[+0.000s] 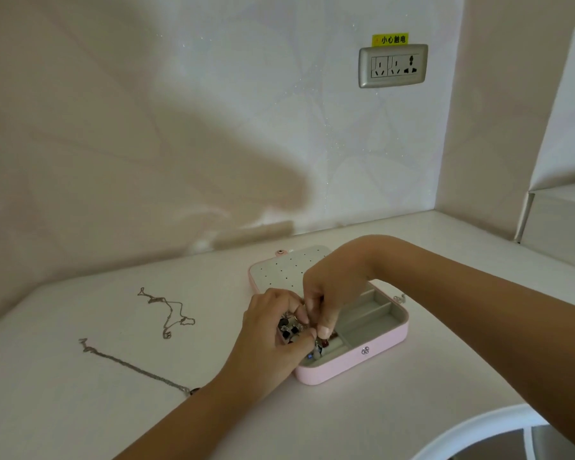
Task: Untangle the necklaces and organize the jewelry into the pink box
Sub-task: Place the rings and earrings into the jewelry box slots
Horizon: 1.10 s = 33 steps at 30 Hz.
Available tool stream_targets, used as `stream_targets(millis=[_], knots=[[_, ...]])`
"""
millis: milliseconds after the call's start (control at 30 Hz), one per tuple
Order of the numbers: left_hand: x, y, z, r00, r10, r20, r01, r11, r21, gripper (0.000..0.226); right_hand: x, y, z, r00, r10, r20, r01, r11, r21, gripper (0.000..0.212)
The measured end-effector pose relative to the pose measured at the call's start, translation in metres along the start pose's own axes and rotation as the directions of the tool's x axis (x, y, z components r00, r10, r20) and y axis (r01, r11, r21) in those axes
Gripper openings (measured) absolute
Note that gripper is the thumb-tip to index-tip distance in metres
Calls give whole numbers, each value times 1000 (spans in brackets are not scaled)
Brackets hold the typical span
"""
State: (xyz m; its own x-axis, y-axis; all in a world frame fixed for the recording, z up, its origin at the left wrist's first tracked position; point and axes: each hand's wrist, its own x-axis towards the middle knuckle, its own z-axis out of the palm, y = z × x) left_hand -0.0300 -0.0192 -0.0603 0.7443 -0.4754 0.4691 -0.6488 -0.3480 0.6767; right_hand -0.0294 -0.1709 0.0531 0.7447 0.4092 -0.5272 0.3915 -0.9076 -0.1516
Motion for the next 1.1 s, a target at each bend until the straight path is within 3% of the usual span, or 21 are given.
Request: stream_targets(millis=[233, 633, 700, 867, 1100], knots=[[0, 1, -1, 998, -40, 51, 43, 998, -43, 26, -2, -8, -3, 999, 30, -31, -32, 999, -42, 23], [4, 3, 1, 988, -129, 79, 135, 988, -76, 27, -4, 0, 5, 981, 54, -188, -50, 998, 25, 15], [6, 3, 2, 986, -145, 85, 150, 987, -60, 23, -6, 4, 7, 969, 65, -239, -52, 997, 58, 7], [9, 5, 4, 980, -181, 78, 184, 982, -35, 21, -16, 18, 23, 916, 114, -384, -35, 978, 207, 14], [13, 5, 6, 966, -245, 87, 248, 969, -22, 27, -18, 19, 54, 883, 165, -440, 21, 921, 388, 10]])
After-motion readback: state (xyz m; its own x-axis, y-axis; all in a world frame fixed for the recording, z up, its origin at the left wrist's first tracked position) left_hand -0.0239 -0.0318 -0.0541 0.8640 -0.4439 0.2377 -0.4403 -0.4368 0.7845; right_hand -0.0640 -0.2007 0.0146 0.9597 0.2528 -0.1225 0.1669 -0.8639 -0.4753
